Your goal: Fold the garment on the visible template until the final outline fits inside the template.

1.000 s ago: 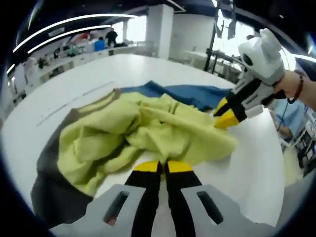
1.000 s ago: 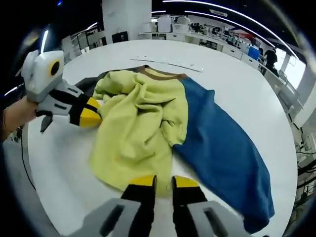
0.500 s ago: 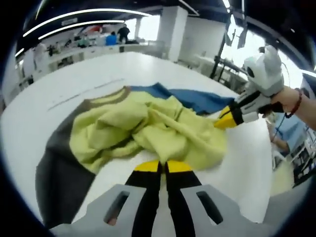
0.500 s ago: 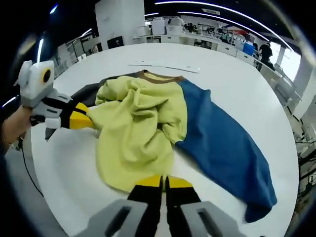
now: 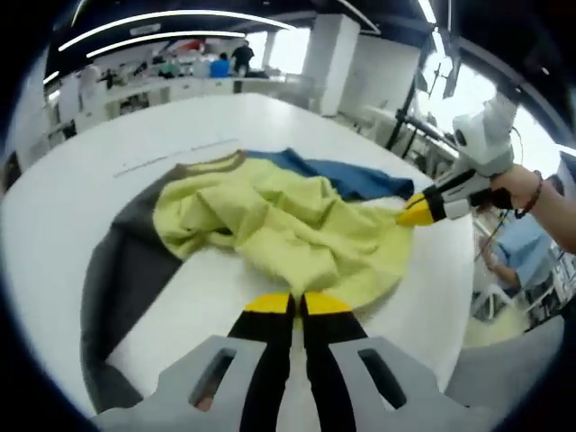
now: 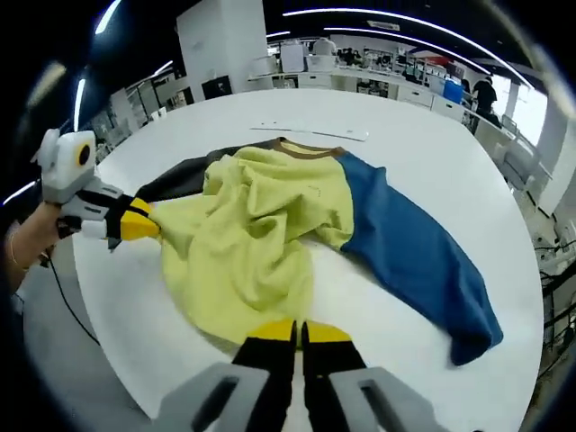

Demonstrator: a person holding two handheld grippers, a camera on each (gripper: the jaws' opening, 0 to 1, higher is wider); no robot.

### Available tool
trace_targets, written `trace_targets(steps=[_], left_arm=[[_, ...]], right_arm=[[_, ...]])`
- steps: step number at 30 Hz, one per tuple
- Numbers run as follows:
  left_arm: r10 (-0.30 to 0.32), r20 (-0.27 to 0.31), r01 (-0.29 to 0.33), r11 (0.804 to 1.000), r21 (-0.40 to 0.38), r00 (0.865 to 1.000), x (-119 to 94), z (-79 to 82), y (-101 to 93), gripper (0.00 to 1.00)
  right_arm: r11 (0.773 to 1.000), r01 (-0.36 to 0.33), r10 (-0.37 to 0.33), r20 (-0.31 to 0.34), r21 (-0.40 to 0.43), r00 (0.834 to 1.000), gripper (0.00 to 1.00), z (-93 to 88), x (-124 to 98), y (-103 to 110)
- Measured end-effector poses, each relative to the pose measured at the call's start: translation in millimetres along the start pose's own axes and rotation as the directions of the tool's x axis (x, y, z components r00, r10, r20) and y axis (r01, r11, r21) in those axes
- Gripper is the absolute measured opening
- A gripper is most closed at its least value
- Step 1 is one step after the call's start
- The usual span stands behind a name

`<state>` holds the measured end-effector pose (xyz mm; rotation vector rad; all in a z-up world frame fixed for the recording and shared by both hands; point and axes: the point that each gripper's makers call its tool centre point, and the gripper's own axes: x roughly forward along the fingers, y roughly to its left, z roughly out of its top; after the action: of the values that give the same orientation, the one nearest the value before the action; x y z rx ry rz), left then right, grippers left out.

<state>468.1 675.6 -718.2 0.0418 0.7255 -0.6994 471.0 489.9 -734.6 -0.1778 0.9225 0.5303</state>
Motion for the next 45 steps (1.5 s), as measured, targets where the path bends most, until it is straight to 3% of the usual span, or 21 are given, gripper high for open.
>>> trace_targets(steps=[12,27,38,45], left_arm=[[0.014,-0.037,-0.017,0.995,-0.095,0.999,-20.8,-21.7,-16.7,0.01],[0.010,-0.099,-0.019,0.996,-0.089,0.995,-43.7,-49.0,-36.8,0.01],[0.005,-0.119,-0.019,0.993,-0.116,0.993,-55.1,-57.9,-41.9,0.01],[0.002,-0.131,-0.019,0.992,-0.124,0.991,-57.4,-64.9,-44.7,0.01]], right_arm=[[0.999,0.009,-0.009,0.006,0.031,1.000,0.00,-18.2,-18.0,7.5],[0.991,0.028,-0.034,0.036,0.134,0.999,0.00,-40.4,-37.1,21.9],[0.987,0.051,-0.059,0.049,0.153,0.997,0.00,-44.9,-53.5,31.3],[0.990,0.071,-0.075,0.031,0.123,0.997,0.00,-57.6,-57.6,39.1]])
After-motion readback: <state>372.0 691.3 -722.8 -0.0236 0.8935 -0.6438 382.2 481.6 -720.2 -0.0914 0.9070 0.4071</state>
